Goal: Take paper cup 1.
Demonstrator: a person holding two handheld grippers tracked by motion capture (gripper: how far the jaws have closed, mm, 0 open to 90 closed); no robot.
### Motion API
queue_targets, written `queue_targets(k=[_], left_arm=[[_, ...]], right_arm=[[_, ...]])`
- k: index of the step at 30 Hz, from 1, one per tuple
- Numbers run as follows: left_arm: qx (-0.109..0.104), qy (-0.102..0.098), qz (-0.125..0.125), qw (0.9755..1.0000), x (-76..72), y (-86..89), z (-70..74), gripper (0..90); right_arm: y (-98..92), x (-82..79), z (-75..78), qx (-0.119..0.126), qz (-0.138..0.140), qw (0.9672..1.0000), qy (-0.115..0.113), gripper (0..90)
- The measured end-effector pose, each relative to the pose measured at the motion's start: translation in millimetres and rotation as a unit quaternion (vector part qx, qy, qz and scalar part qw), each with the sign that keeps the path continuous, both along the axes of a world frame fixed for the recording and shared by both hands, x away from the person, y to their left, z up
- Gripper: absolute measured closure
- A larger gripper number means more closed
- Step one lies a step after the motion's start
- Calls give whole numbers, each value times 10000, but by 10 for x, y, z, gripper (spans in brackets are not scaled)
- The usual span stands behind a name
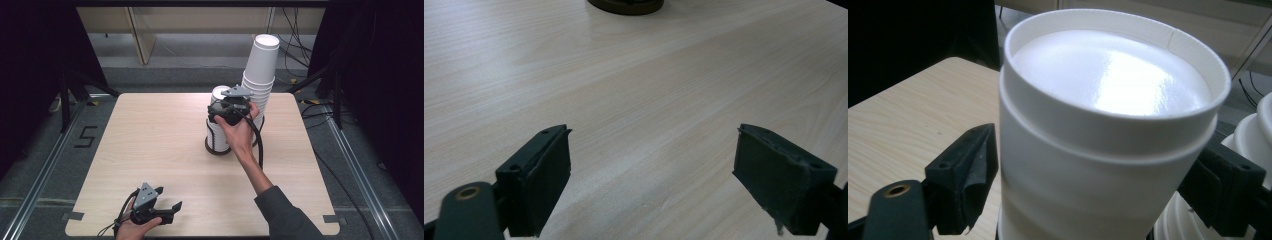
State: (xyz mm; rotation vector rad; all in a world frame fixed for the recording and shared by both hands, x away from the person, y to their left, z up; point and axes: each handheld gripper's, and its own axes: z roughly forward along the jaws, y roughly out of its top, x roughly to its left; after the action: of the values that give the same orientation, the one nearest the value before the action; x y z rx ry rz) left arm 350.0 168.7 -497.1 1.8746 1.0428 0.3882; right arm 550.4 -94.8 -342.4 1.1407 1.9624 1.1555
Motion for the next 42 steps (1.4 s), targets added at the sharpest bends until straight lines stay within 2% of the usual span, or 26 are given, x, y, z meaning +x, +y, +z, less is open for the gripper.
queue_targets(k=[6,8,12,18,19,21,25,26,33,36,39,42], left_arm=[[-11,-5,-23,10000,2,-2,-2,147],[-12,-1,-19,10000,1,0,-2,147],[-14,-3,-24,10000,0,-1,-1,148],[-39,-11,-30,10000,2,-2,-5,147],[-20,-2,-25,10000,1,-1,-2,147],[-11,7,-9,10000,-2,-2,0,147],[-14,8,-39,10000,2,-4,-5,147],[-12,1,-44,10000,1,-5,-3,147],[-4,13,-56,10000,1,-3,-5,147],[-32,34,-58,10000,-1,-13,-10,147],[-25,19,-53,10000,1,-15,-12,147],[-12,24,-49,10000,0,-12,-9,147]], right_arm=[[18,41,-14,123,-130,9997,135,171],[28,56,-18,112,-158,9998,98,170],[32,83,-34,370,-239,9988,209,186],[34,70,-18,371,-239,9989,187,200],[25,69,-7,295,-234,9992,147,202],[24,53,20,384,-260,9988,134,206],[12,24,110,463,-235,9986,15,207],[7,-3,199,486,-234,9985,-26,207],[-68,-46,466,487,-160,9983,-274,208],[-114,-89,595,669,-69,9973,-308,208],[-159,-143,716,684,-35,9965,-477,207],[-181,-189,781,781,9,9959,-445,207]])
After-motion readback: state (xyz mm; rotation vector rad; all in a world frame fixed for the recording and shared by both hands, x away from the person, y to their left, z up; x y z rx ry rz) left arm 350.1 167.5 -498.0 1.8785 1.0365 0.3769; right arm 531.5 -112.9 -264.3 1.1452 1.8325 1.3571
